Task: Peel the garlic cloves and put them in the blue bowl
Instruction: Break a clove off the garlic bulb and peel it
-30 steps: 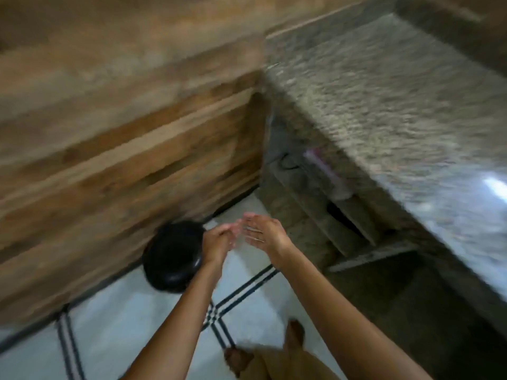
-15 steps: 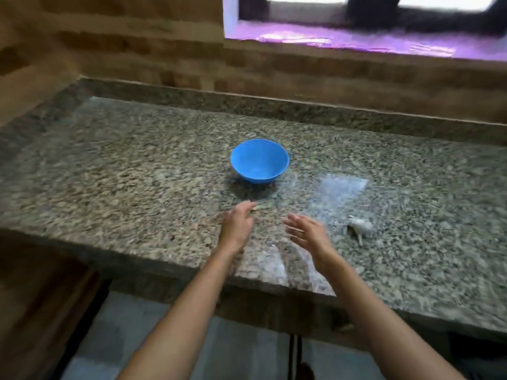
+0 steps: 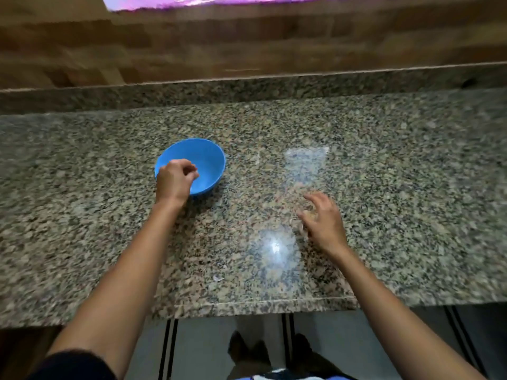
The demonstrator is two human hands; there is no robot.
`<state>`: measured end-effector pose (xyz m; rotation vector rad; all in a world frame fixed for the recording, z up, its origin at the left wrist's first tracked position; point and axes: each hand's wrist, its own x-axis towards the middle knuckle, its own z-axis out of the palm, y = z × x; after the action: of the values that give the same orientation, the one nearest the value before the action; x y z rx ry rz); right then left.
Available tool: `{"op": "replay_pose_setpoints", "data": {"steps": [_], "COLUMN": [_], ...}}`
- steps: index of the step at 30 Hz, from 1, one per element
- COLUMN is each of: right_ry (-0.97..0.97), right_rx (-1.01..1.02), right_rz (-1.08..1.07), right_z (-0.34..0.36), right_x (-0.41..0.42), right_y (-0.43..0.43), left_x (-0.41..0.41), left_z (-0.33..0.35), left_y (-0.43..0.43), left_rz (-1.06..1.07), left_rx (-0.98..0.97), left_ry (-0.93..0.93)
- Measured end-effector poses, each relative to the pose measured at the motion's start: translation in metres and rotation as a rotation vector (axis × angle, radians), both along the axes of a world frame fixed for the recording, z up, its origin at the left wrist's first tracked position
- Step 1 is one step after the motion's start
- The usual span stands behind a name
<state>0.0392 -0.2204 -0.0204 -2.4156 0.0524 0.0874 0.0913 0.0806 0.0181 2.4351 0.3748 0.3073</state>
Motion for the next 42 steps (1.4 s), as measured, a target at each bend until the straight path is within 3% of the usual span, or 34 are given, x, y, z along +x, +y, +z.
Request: {"op": "replay_pose_setpoints", "data": {"steps": [2, 5, 7, 9, 12, 17, 20, 23, 30, 35, 38, 42], "right_ry": [0.139, 0.111, 0.066, 0.047, 0.045, 0.072, 0.062, 0.06, 0.061, 0.095, 0.059, -0.017], "right_rx": [-0.036, 0.018, 0.029, 0.013, -0.003, -0.023, 0.026, 0.173, 0.535, 0.734, 0.668, 0.369], "right_rz": [0.012, -0.003, -0.041, -0.073, -0.063, -0.006, -0.019, -0.079, -0.254, -0.266, -0.211, -0.155], "right_z": [-0.011, -0.017, -0.017, -0.018, -0.013, -0.014, -0.018, -0.021, -0.026, -0.02, -0.021, -0.025], "right_x": [-0.003, -0.006, -0.009, -0.009, -0.007, -0.007, -0.009, -0.013, -0.02, -0.022, -0.022, -0.018], "right_y": [-0.005, -0.008, -0.009, -0.013, -0.025, -0.036, -0.035, -0.038, -0.05, -0.057, -0.053, -0.054], "left_x": [0.013, -0.007, -0.031, -0.051, -0.048, -0.037, -0.035, -0.04, -0.033, -0.036, -0.034, -0.031], "left_z": [0.0, 0.005, -0.006, -0.031, -0.062, -0.07, -0.069, -0.067, -0.058, -0.059, -0.053, -0.051], "left_y": [-0.004, -0.057, -0.103, -0.14, -0.154, -0.147, -0.149, -0.159, -0.209, -0.211, -0.203, -0.17], "left_rz": [0.01, -0.158, -0.435, -0.713, -0.85, -0.854, -0.729, -0.57, -0.679, -0.661, -0.582, -0.282], "left_rx": [0.045, 0.036, -0.087, -0.067, 0.021, 0.141, -0.017, -0.191, -0.123, -0.334, -0.481, -0.815], "left_ry": [0.089, -0.144, -0.048, 0.122, 0.153, 0.071, 0.122, 0.167, 0.222, 0.275, 0.296, 0.33]}}
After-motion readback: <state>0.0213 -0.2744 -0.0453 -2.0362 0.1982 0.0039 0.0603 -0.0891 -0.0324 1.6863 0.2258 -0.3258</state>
